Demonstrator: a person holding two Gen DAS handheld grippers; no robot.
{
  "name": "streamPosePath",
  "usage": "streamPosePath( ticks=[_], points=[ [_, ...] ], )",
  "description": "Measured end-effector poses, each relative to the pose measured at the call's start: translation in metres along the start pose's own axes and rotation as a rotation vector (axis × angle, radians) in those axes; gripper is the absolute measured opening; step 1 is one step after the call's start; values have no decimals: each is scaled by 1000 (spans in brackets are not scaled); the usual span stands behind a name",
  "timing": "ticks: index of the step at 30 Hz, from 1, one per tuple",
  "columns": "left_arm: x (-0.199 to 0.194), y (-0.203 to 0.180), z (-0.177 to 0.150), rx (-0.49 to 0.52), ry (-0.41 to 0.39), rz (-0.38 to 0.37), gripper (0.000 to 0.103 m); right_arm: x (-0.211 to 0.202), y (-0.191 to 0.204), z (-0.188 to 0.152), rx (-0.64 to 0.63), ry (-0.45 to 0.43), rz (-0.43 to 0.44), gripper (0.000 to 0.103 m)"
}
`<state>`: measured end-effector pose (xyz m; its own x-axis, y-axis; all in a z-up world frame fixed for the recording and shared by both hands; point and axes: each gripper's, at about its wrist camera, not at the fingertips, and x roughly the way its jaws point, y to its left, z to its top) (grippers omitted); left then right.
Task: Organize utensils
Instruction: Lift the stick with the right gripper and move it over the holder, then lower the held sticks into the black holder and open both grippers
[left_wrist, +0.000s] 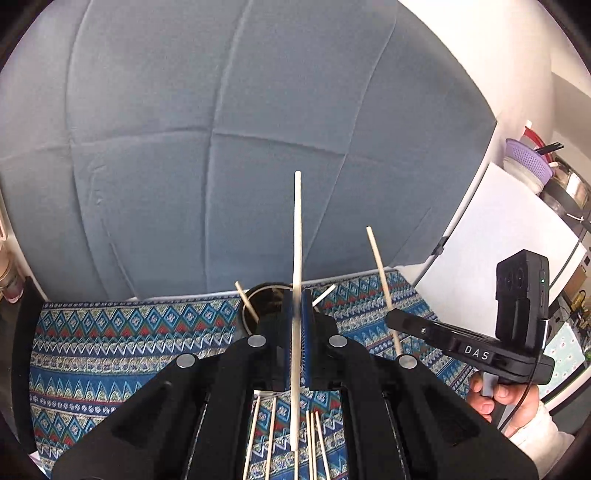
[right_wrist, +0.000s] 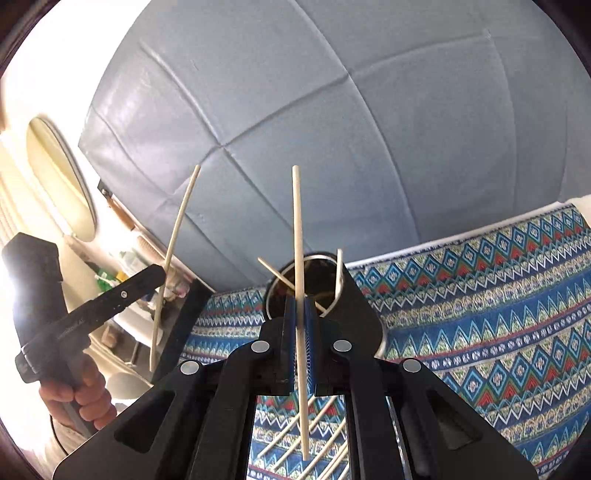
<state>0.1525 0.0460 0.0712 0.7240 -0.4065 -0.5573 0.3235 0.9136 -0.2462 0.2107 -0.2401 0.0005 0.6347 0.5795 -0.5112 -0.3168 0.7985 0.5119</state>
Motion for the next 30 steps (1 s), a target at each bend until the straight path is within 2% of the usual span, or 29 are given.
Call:
streamPosePath(
  ticks=[4,10,15,20,30],
  points=[
    [6,2,10,-9,-86,-30,4,4,2,18,-17,-87,68,5],
    [28,17,12,-49,-155,-65,4,21,-3,37,-43,-148,133,5],
    [45,24,5,-41,-226,-99,4,38,-8,40,-70,-195,188,5],
    [67,30,-2,-37,-290,-125,4,60,-17,38,-82,-232,204,5],
    [111,45,-22,-93,-299,-106,4,95,-31,31,-50,-255,243,5]
  ],
)
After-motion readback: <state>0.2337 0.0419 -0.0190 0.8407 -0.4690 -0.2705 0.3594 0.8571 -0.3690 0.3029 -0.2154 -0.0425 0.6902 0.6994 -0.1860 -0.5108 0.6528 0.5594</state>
